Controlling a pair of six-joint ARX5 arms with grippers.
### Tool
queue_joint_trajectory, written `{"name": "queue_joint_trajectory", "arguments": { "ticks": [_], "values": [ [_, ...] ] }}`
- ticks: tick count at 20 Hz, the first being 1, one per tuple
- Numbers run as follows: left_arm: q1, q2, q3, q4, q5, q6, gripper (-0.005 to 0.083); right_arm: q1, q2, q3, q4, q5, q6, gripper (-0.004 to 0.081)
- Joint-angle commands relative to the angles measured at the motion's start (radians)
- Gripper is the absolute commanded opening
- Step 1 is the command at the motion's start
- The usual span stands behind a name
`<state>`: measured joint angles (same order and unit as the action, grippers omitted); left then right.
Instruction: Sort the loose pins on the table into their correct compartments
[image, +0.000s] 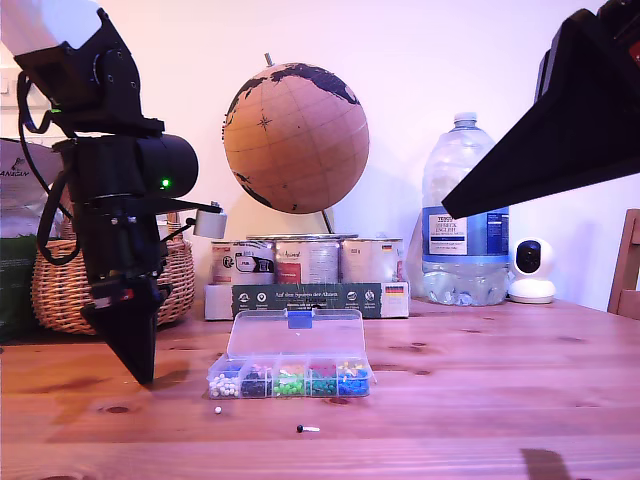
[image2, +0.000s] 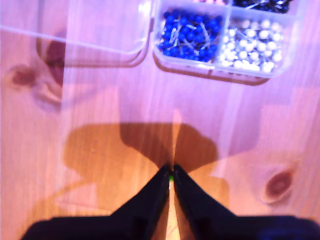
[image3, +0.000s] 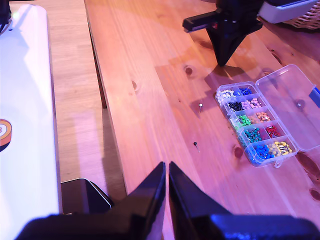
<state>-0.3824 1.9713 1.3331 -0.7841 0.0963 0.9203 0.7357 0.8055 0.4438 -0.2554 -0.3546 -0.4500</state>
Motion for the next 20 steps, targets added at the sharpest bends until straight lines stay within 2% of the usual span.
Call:
{"name": "queue_joint_trajectory", "arguments": {
  "ticks": [1, 8, 13, 15, 20],
  "values": [
    [0.005, 0.038, 0.027, -0.014, 0.005, -0.027, -0.0024, 0.006, 0.002, 0.009, 0.008, -0.003, -0.002, -0.0013],
    [0.006, 0.038, 0.147, -0.128, 0.03, -0.119, -0.0024, 0.006, 0.002, 0.009, 0.011, -0.003, -0.002, -0.0013],
    [-0.002, 0.037, 0.23, -0.224, 0.172, -0.241, -0.0024, 0.006, 0.002, 0.009, 0.011, -0.003, -0.002, -0.0013],
    [-0.026, 0.037, 0.255, -0.245, 0.208, -0.266, -0.0024, 0.006, 0.002, 0.009, 0.011, -0.003, -0.002, -0.0013],
    [-0.131, 0.029, 0.265, -0.231, 0.217, -0.287, -0.0024, 0.006, 0.002, 0.009, 0.012, -0.003, -0.002, -0.0013]
  ]
}}
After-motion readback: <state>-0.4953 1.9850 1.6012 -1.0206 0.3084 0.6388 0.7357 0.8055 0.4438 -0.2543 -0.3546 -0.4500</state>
